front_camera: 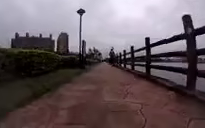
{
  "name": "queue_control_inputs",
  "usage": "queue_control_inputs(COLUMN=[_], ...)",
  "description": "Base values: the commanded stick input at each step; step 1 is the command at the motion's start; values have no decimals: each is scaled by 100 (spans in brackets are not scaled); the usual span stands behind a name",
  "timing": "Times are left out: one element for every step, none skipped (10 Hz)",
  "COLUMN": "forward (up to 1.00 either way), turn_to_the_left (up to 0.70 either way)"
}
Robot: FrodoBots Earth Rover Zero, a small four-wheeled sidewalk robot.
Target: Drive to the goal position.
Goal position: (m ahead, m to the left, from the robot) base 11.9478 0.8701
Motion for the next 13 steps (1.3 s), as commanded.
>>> queue_control_inputs(forward=[100,100,100,100,100,100,100,100,100,100,100,100,100], turn_to_the_left=[0,0,0,0,0,0,0,0,0,0,0,0,0])
